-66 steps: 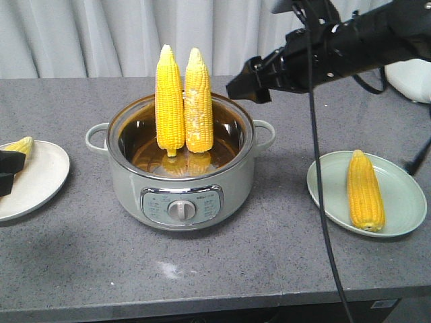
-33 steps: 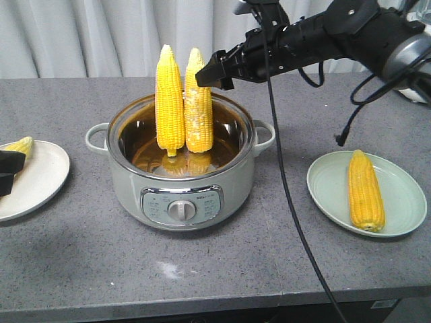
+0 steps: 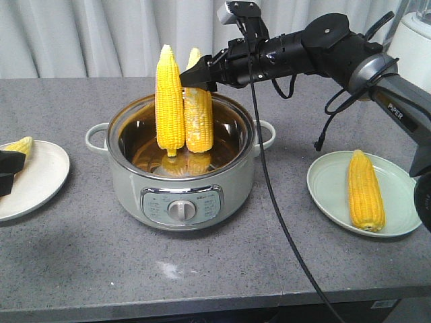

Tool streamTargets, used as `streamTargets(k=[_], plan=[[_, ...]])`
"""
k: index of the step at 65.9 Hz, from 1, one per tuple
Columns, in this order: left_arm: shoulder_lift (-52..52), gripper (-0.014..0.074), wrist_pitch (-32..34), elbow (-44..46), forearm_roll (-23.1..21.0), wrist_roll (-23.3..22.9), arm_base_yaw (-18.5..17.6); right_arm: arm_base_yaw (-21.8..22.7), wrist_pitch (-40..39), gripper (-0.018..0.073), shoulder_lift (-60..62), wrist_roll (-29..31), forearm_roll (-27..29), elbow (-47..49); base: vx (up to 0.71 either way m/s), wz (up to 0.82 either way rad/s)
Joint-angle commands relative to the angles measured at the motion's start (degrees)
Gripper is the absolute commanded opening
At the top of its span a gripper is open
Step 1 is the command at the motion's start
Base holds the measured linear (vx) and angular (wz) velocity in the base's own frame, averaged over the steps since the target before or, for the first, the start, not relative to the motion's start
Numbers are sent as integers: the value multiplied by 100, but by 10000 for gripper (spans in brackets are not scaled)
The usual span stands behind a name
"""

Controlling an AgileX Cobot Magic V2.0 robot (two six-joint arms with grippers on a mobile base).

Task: Distribute corn equally
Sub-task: 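Raise the right gripper and reach it over the pot to an upright cob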

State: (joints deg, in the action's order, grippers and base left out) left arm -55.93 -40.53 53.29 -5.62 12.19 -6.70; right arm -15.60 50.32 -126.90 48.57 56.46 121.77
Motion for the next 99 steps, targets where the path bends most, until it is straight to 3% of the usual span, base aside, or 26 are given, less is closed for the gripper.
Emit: streamTargets(k=[1, 59, 78, 91, 99], plan=[[90, 507, 337, 147, -79, -9, -44, 37, -74, 529, 366, 82, 308, 207, 0, 0], [90, 507, 332, 147, -79, -9, -44, 30, -10, 445, 104, 103, 566, 207, 0, 0], [90, 507, 332, 147, -79, -9, -44, 30, 16, 232, 122, 112, 573, 207, 0, 0], [90, 507, 332, 147, -79, -9, -44, 58, 206, 228, 310, 88, 509, 207, 0, 0], [90, 507, 332, 147, -79, -9, -44, 135, 252, 228, 522, -328, 369, 207, 0, 0]])
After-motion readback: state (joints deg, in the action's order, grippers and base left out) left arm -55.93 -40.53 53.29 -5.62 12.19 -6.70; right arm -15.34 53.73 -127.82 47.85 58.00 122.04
